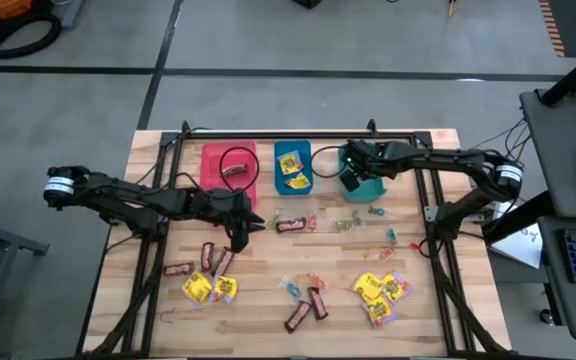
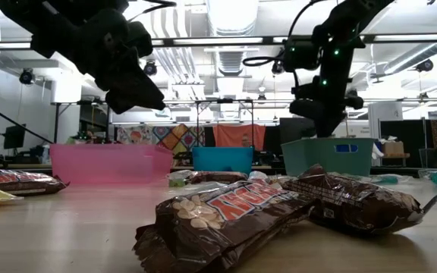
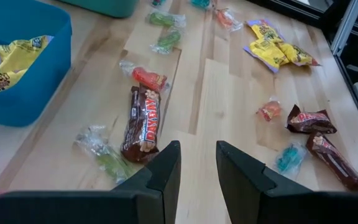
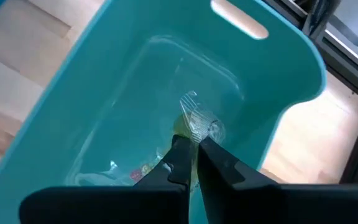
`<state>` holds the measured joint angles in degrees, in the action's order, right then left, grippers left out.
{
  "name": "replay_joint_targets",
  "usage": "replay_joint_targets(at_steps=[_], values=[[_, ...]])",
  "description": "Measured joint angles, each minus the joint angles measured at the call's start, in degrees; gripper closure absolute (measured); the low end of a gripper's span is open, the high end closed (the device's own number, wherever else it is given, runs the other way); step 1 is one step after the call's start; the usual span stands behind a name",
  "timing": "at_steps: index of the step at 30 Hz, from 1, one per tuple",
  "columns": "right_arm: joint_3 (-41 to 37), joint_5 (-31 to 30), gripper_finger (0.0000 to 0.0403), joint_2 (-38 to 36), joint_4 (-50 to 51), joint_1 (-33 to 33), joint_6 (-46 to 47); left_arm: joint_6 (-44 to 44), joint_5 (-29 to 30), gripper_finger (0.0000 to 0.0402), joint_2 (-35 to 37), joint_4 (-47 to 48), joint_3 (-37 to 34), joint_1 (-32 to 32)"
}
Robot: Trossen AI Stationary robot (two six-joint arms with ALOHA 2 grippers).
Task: Sort candy
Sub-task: Put the green gummy candy into the green bin, then put the chocolate bar into the red bin
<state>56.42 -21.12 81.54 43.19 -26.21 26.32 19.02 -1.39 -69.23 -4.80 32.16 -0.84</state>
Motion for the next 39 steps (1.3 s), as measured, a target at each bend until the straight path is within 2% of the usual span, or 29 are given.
replay_joint_targets(at_steps=[11,15,20,24,27,34,39], values=[[0.0,-1.1,0.0284,0.0,-0.7,-0.1,0.1,2.5,0.0,0.0316,0.0,0.0,0.0,-0.3],[0.1,-1.4,0.027,-0.4,-0.7,-0.1,0.1,5.3,0.0,0.0315,0.0,0.8,0.0,-0.3],[1.3,-1.1,0.0266,-1.5,-0.6,0.1,0.2,8.3,0.0,0.0315,0.0,6.5,1.3,-0.5],[2.5,4.1,0.0271,-3.2,-0.4,0.1,0.2,10.8,0.0,0.0315,0.0,15.7,4.6,-1.9],[3.3,8.6,0.0275,-4.4,-0.4,0.5,0.2,16.3,-0.1,0.0315,0.0,25.6,8.3,-4.4],[3.7,9.1,0.0279,-6.2,-0.5,3.0,-0.7,36.1,0.5,0.0315,-3.9,48.9,15.9,-14.9],[3.7,9.1,0.0278,-6.5,-0.6,3.1,-0.9,44.0,1.2,0.0315,-9.2,55.3,20.6,-19.7]])
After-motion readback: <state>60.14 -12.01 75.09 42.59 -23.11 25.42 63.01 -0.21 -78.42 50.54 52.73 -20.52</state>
